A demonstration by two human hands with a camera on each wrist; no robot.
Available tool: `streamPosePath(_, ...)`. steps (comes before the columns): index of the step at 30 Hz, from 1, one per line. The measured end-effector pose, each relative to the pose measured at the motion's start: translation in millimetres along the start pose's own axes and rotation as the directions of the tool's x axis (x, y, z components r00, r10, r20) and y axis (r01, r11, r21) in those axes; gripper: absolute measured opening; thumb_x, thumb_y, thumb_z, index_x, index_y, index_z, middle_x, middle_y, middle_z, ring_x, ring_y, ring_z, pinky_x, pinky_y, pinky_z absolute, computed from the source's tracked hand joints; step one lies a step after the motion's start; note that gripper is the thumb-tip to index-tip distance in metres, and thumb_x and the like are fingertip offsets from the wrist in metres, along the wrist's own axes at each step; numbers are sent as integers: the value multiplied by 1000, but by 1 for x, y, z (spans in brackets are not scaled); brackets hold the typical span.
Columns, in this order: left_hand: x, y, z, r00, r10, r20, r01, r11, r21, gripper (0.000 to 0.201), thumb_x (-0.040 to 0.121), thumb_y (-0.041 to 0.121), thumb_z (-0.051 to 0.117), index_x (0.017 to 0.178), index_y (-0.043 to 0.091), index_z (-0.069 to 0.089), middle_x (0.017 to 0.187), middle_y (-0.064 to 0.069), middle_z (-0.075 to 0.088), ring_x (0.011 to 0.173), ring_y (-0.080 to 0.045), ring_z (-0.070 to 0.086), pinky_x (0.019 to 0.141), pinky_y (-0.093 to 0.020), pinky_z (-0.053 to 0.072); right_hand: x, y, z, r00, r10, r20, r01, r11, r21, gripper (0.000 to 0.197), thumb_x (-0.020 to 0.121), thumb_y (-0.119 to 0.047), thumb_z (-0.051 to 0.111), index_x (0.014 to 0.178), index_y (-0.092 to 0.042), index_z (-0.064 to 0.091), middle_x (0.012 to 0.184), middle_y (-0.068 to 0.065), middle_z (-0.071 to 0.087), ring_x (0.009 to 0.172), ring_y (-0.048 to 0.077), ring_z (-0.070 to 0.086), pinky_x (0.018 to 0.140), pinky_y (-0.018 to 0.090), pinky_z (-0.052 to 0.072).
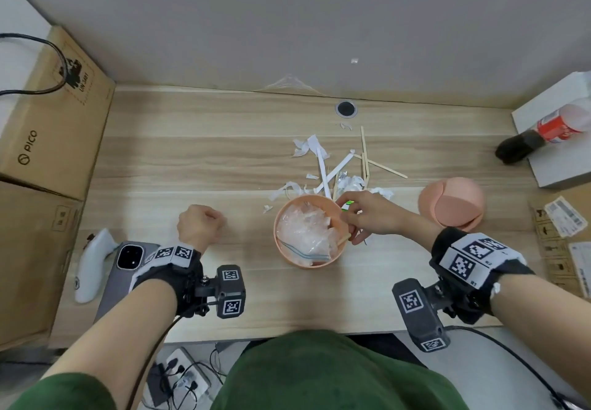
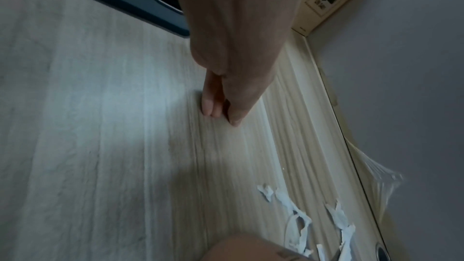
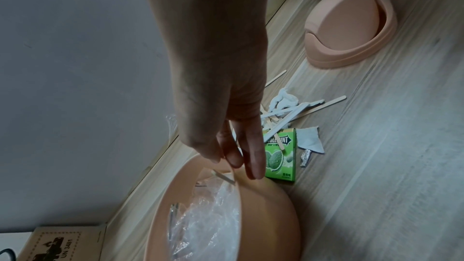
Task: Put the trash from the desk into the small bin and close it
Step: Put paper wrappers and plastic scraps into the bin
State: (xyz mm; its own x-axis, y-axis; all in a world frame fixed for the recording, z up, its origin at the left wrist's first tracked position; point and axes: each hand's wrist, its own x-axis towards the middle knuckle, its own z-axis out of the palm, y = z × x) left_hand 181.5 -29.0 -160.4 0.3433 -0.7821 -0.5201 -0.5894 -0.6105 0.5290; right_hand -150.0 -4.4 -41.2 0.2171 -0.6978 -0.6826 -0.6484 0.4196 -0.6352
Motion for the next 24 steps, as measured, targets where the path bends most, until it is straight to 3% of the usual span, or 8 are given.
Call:
streamPosePath(3, 5, 3, 2, 992, 65, 111, -76, 992, 97, 16, 83, 18, 63, 71, 25, 70, 88, -11, 72, 81, -33, 69, 74, -44, 61, 1, 3, -1, 1000, 1, 11, -1, 1000, 21, 21, 93, -24, 54, 110, -11, 55, 76, 16, 65, 66, 30, 68, 69, 40, 61)
streamPosePath(5, -3, 20, 7, 965, 164, 205, -180, 982, 60, 9, 87, 21, 64, 83, 19, 72, 85, -6, 68, 79, -26, 64, 69, -36, 58, 1, 4, -1, 1000, 1, 13, -1, 1000, 24, 20, 93, -24, 54, 109, -12, 55, 74, 13, 65, 69, 32, 69, 70, 42, 61)
streamPosePath(8, -14, 55, 23, 894, 372, 252, -391, 920, 31, 7, 84, 18, 69, 78, 17, 71, 79, 0, 69, 75, -17, 62, 69, -29, 50, -1, 6, 0, 1000, -2, -4, 2, 1000, 23, 15, 94, -20, 53, 107, -13, 54, 71, 9, 65, 65, 30, 69, 71, 41, 61)
streamPosePath(11, -12, 76, 40, 819, 494, 292, -548, 825, 142, 9, 81, 15, 74, 73, 14, 72, 88, 5, 60, 75, -16, 59, 73, -29, 48, -5, 11, -3, 999, 9, -40, -10, 1000, -11, 14, 94, -15, 50, 105, -9, 54, 65, 4, 65, 61, 28, 69, 75, 44, 60)
streamPosePath(15, -5, 75, 54, 791, 521, 321, -606, 743, 286, 4, 75, 6, 77, 75, 7, 73, 102, -1, 60, 83, -23, 60, 76, -31, 46, -15, 21, -10, 995, 47, -92, -52, 997, -53, 17, 91, -11, 49, 106, -8, 53, 68, 8, 68, 67, 31, 71, 78, 40, 59)
streamPosePath(17, -5, 71, 57, 785, 535, 313, -616, 728, 301, 6, 77, 4, 74, 75, 9, 71, 93, -6, 67, 85, -27, 63, 77, -33, 48, -22, 29, -13, 992, 62, -112, -69, 996, -60, 15, 91, -13, 48, 104, -12, 54, 70, 8, 69, 67, 27, 72, 79, 35, 59)
streamPosePath(20, -7, 70, 58, 773, 540, 333, -630, 718, 296, 9, 81, 0, 66, 78, 8, 69, 84, -9, 70, 85, -28, 63, 77, -35, 50, -31, 39, -13, 990, 67, -125, -74, 996, -48, 15, 91, -15, 49, 104, -13, 55, 70, 4, 71, 62, 21, 73, 80, 41, 58)
streamPosePath(24, -10, 78, 57, 750, 539, 384, -644, 728, 236, 9, 82, 3, 65, 83, 12, 64, 78, -6, 68, 81, -27, 65, 77, -36, 53, -39, 49, -14, 990, 70, -122, -70, 998, 5, 18, 91, -12, 50, 108, -6, 54, 69, 7, 68, 65, 28, 72, 76, 43, 59)
